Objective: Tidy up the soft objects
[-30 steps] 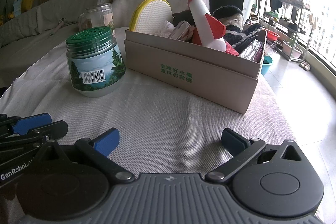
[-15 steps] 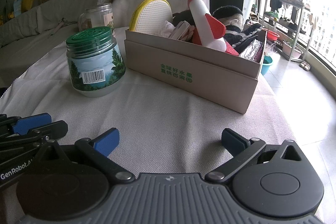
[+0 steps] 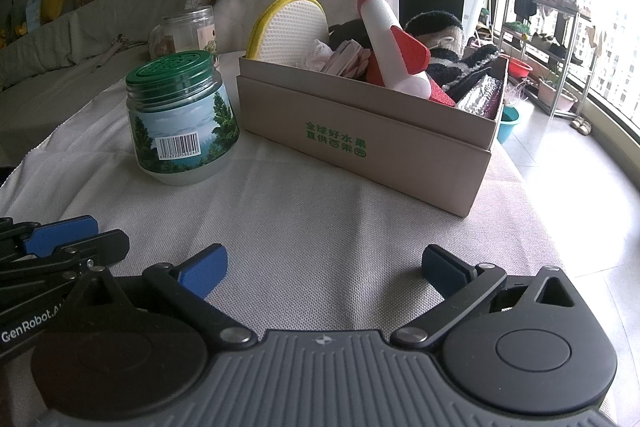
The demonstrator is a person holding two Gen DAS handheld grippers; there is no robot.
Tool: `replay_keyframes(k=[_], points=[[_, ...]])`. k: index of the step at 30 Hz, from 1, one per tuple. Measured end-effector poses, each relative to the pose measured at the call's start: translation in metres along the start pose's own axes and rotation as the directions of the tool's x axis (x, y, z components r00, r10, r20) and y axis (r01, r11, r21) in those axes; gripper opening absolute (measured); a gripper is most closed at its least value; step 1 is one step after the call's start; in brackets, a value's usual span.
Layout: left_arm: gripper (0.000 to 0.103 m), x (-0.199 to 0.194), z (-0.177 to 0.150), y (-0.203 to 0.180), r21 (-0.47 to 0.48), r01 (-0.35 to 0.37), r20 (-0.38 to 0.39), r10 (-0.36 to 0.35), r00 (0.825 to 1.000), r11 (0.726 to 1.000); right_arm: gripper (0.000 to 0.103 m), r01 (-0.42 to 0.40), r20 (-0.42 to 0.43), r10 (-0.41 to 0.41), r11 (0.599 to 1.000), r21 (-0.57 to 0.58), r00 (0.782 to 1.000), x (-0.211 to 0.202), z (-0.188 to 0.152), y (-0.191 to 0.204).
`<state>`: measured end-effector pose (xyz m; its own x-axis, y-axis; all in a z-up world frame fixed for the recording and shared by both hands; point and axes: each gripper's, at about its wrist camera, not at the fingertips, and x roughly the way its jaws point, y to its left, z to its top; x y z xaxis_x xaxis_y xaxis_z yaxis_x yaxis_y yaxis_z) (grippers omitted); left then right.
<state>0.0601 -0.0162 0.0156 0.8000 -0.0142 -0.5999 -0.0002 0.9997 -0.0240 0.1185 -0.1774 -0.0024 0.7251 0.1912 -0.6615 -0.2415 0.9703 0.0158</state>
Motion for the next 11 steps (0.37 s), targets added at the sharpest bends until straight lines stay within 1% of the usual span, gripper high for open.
replay_keyframes(k=[10,11], points=[[0.032,0.0002,0.0003,-0.0002,0.0,0.004,-0.002,-0.004,1.0,1.0,0.103,0.0,0.0,0.0,1.0,0.0,1.0,-0.0002,-0.0001,-0.0001],[0.029,0.0007,0.0009,0.0005,-0.003,0.007,-0.004,-0.007,1.0,1.0,0.103,0.0,0.0,0.0,1.0,0.0,1.0,0.0,0.0,0.0]])
